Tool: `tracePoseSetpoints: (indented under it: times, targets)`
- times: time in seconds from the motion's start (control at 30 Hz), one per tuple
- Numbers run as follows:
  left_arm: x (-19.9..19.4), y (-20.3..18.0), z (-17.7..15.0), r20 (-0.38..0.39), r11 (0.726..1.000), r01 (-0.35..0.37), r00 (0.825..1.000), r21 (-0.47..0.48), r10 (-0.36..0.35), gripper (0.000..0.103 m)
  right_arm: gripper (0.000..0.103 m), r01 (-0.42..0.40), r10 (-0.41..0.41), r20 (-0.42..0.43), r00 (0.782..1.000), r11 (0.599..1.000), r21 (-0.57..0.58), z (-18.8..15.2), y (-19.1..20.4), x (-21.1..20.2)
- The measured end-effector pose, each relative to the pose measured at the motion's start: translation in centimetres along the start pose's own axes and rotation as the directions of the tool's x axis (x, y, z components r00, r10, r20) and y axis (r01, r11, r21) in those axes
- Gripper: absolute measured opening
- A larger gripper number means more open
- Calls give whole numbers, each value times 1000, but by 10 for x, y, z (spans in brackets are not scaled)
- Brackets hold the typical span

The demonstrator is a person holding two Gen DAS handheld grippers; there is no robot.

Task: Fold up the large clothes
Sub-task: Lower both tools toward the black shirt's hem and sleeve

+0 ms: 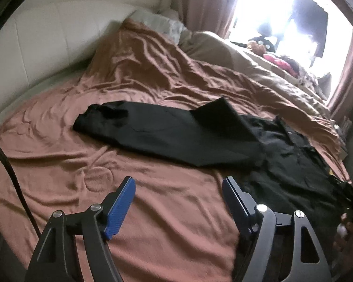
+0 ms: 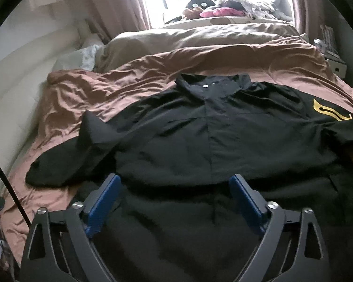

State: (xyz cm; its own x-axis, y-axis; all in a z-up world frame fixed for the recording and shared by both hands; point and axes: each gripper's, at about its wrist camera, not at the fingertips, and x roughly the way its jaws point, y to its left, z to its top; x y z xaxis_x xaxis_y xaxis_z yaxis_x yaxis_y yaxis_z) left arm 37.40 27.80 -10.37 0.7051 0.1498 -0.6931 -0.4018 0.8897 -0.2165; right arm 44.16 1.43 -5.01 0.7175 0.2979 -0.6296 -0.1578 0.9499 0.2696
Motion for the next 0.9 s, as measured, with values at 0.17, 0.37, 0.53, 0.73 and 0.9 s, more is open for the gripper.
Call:
tracePoseSetpoints:
  times: [0.17,0.37,0.53,0.73,0.9]
  targets:
    - [49,28,9,-76,998,-48,996,-27,46,77,81,33,-33,-26,999,999,5,6,1,22]
    - [95,57,17,-143,991,-58,989,-122,40,77,81,51,-51,-34,998,999,13,6,-4,31]
    - [123,72,19,-186,976,-25,982,-218,-16,77,81,70,-69,-51,996,997,28,6,-8,39]
    - [146,85,19,-175,940,-30,984,-339,-32,71,81,89,-88,-32,996,995,34,5,-11,38]
    - [154,96,28,-160,905,-26,986,-425,-47,5,48,-24,30,-77,997,996,84,13,-16,61]
